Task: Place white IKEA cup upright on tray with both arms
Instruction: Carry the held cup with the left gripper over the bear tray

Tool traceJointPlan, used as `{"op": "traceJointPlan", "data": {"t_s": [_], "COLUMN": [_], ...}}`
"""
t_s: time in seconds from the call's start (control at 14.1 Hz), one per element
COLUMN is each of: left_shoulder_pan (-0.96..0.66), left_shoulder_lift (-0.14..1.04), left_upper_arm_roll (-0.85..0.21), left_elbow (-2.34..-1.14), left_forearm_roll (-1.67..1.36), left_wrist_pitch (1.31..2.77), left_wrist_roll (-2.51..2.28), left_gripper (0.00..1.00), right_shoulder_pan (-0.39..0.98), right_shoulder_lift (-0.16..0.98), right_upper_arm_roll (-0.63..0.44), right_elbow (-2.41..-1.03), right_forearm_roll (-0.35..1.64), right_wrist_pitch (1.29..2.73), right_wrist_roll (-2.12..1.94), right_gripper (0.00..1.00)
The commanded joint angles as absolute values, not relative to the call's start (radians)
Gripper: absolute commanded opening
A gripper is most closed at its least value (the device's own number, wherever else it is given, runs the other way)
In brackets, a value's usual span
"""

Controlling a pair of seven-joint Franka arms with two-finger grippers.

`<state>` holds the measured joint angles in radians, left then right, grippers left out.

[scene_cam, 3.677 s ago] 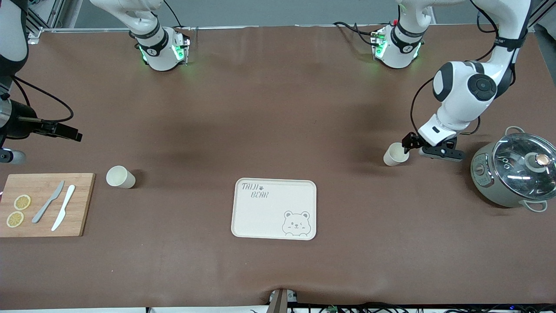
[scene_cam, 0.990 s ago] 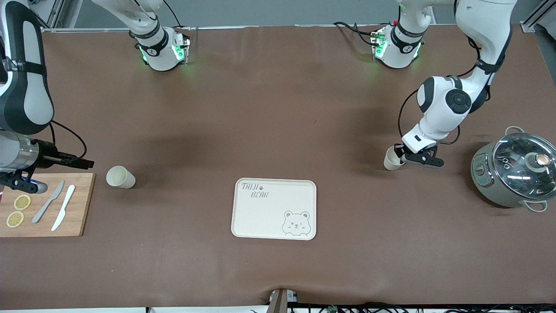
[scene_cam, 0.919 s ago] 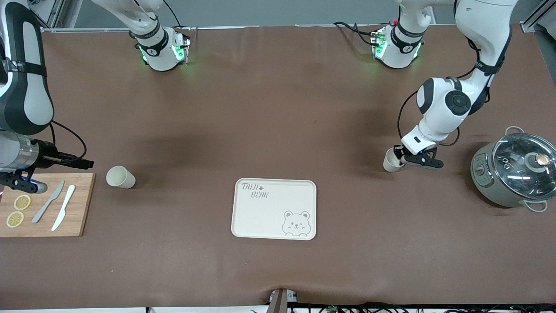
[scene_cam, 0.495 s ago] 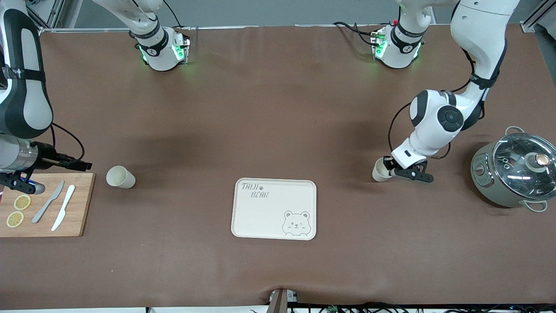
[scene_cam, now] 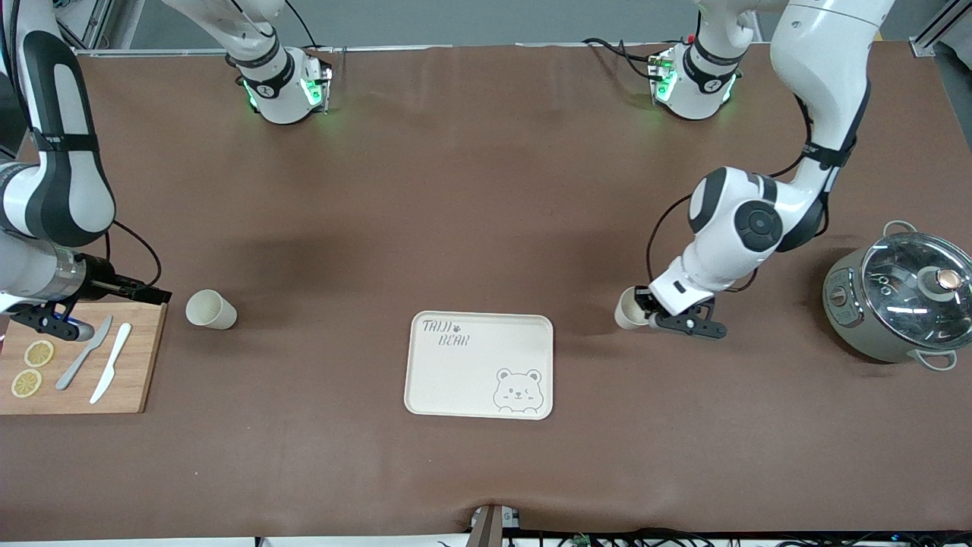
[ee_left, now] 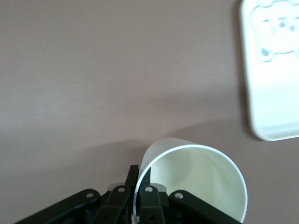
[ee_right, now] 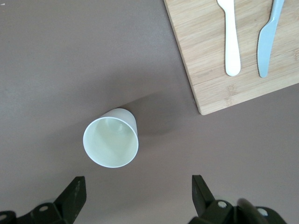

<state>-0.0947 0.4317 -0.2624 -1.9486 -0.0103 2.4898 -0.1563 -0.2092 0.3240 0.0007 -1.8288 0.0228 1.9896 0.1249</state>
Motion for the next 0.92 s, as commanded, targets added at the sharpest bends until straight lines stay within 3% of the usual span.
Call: {"op": "traceJointPlan", "data": {"t_s": [0.0,0.28,0.85], "left_shoulder_pan": [-0.155,-0.227,-0.346], "left_shoulder_lift": [0.495,0.587,0.715], "left_upper_arm_roll": [-0.261,-0.253,-0.210], "left_elbow": [-1.800,-1.603,-1.381], "left_forearm_roll": [-0.022,0.000,0.087], "left_wrist_pitch": [2.381,2.249,2.141], "left_wrist_roll": [-0.233,-0.310,-0.425], "left_gripper": [0.00,0.00,0.00], "right_shoulder_pan": [-0.232,-0.230,-0.255], "right_shoulder_lift": [0.333,0.333,0.365], "right_upper_arm_roll": [0.018,0.018,0.018], "right_elbow": [-1.859,-1.934,-1.994], "right_forearm_roll": [0.020,0.020,0.021], "right_wrist_pitch": [2.020,2.121,2.237], "right_wrist_roll": [0.120,0.120,0.121], "right_gripper": [1.00,1.00,1.00]}}
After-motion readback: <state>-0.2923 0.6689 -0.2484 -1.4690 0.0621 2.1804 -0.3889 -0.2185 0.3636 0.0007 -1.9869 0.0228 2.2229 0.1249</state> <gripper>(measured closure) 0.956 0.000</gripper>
